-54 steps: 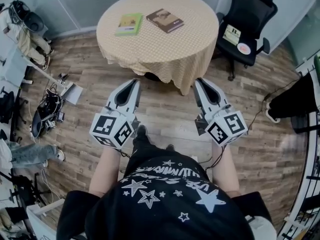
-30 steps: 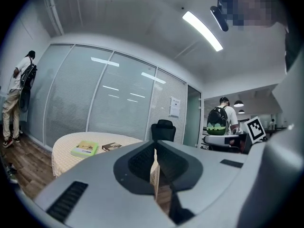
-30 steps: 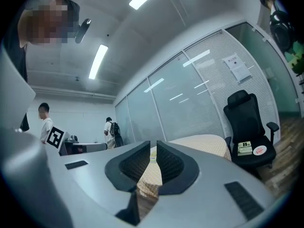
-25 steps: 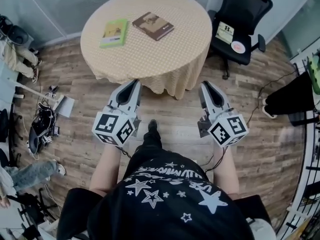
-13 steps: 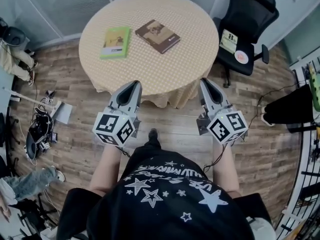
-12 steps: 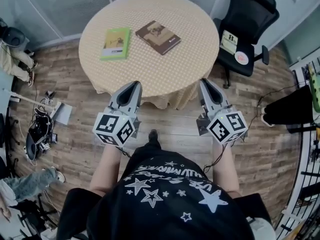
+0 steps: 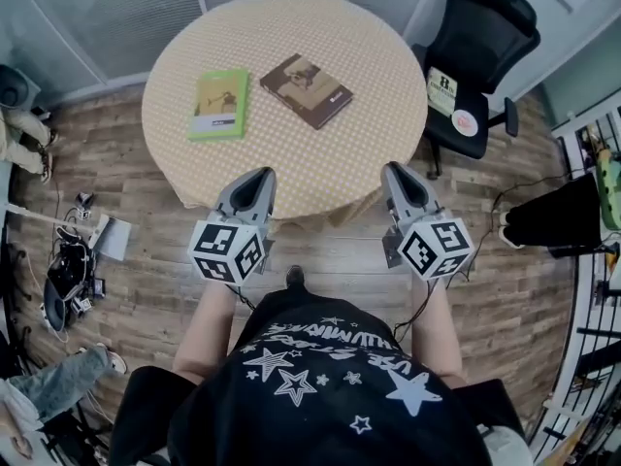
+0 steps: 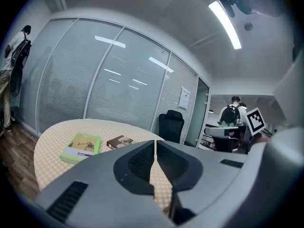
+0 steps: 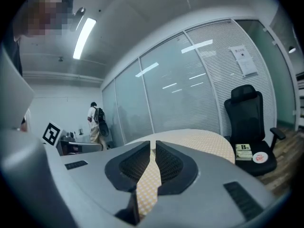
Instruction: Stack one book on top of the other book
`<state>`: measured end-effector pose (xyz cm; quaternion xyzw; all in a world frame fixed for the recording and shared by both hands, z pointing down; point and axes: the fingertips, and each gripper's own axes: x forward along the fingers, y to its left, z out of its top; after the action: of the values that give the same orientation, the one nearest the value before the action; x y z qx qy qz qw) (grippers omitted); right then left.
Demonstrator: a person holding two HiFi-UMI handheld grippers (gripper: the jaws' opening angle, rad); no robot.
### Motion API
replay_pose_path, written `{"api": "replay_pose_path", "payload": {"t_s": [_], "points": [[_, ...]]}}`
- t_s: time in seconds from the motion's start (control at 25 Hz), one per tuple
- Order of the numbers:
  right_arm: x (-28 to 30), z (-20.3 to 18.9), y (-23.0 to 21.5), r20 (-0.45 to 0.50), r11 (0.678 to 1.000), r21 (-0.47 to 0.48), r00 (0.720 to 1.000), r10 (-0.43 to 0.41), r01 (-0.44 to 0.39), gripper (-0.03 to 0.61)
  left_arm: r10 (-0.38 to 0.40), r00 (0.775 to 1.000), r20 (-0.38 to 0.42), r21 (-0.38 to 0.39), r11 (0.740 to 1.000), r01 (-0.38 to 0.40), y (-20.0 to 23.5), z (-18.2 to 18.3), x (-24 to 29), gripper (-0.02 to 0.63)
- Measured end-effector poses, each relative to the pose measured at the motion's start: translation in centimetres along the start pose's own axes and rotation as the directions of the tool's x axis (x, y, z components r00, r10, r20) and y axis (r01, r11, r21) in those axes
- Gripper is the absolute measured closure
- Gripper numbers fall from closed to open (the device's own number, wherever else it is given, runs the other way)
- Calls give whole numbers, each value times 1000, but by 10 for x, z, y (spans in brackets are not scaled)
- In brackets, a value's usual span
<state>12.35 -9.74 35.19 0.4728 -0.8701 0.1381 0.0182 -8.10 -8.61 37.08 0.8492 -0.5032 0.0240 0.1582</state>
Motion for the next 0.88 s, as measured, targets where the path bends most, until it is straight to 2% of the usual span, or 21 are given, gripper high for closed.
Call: {"api": "replay_pose_path", "payload": {"t_s": [0.12, 0.36, 0.52, 0.72, 0.88], "points": [[11, -11, -22, -50, 994, -63, 994, -95, 92, 532, -39, 999, -5, -36, 999, 39, 9, -2, 12, 592], [20, -10, -43, -38, 981, -42, 981, -190, 188, 532, -82, 996, -36, -34, 996, 81, 28, -5, 31, 592], [28, -13, -50, -71, 975, -84, 975, -212, 206, 531, -85, 995, -48, -53, 995, 83, 38, -7, 37, 592], [37, -8, -65, -78, 976, -49, 974, -214, 211, 532, -69, 996, -65, -68, 996, 64, 47, -11, 43, 592], [59, -16, -76, -102, 983, -38, 978, -185, 182, 532, -31, 996, -81, -64, 998, 26, 56, -15, 50, 592]]}}
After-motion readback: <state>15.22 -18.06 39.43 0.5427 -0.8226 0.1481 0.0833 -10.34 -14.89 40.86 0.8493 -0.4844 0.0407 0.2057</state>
